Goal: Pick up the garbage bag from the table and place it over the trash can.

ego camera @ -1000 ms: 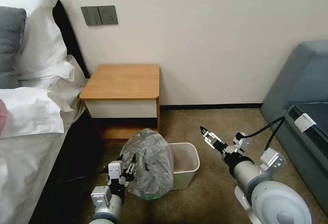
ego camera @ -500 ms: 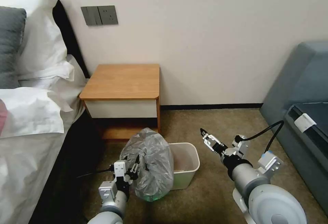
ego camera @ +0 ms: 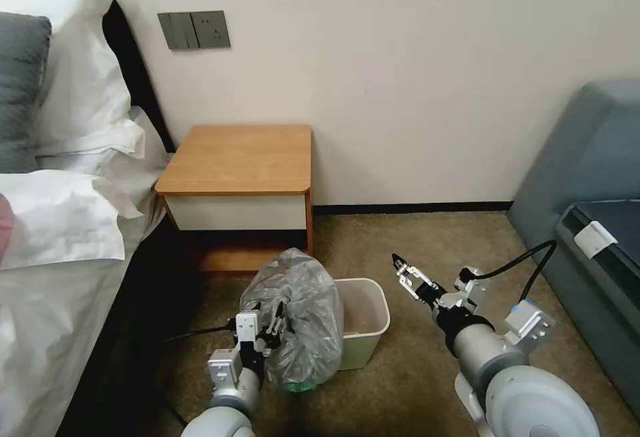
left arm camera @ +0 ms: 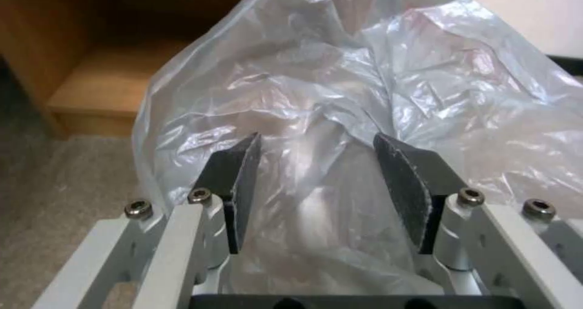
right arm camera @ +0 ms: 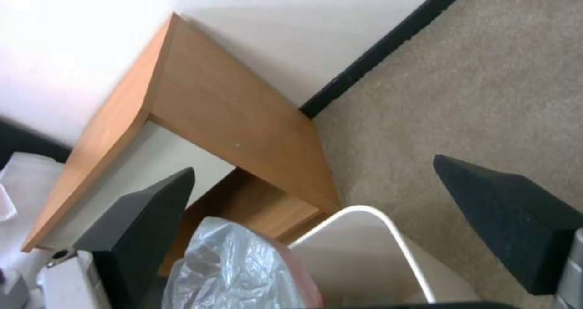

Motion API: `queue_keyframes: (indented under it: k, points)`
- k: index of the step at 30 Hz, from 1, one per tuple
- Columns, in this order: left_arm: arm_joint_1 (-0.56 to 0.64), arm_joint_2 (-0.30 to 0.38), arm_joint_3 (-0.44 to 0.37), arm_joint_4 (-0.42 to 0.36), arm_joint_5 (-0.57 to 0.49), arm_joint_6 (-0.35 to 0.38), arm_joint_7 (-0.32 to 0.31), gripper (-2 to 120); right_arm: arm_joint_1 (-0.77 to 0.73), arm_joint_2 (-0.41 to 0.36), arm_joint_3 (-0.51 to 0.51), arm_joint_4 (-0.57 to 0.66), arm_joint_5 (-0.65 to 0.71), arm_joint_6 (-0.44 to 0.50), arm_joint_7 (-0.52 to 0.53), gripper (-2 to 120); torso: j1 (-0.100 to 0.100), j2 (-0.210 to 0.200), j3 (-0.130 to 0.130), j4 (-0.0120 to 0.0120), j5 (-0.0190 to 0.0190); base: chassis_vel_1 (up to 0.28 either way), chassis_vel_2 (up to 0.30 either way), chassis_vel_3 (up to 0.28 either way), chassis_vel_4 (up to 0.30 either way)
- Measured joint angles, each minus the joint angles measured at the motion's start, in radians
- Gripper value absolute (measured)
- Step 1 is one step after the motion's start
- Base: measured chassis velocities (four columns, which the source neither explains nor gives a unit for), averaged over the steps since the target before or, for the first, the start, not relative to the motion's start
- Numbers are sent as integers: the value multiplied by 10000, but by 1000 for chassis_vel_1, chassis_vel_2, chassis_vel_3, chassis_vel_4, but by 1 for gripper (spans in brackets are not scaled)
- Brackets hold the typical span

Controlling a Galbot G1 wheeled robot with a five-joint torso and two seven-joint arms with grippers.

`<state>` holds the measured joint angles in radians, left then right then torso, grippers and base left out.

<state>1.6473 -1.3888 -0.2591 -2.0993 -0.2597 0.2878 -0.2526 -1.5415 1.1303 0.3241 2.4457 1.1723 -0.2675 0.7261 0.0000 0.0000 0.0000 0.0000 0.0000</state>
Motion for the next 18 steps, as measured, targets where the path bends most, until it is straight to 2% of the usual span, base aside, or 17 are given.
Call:
queue_keyframes:
  k: [6,12,18]
  points:
    - [-94,-69,229,43,145,36,-164,51,-16,60,26,-23,-52,24,-6,100,0,0,0,0,0,0,0,0,0]
    - [0,59,-6,-320,239,28,-389,50,14,199,-74,-85,-89,24,-37,100,0,0,0,1,0,0,0,0,0]
    - [-251,133,-61,-189,17,156,-419,50,91,234,-191,-178,-149,24,-79,100,0,0,0,0,-1,0,0,0,0]
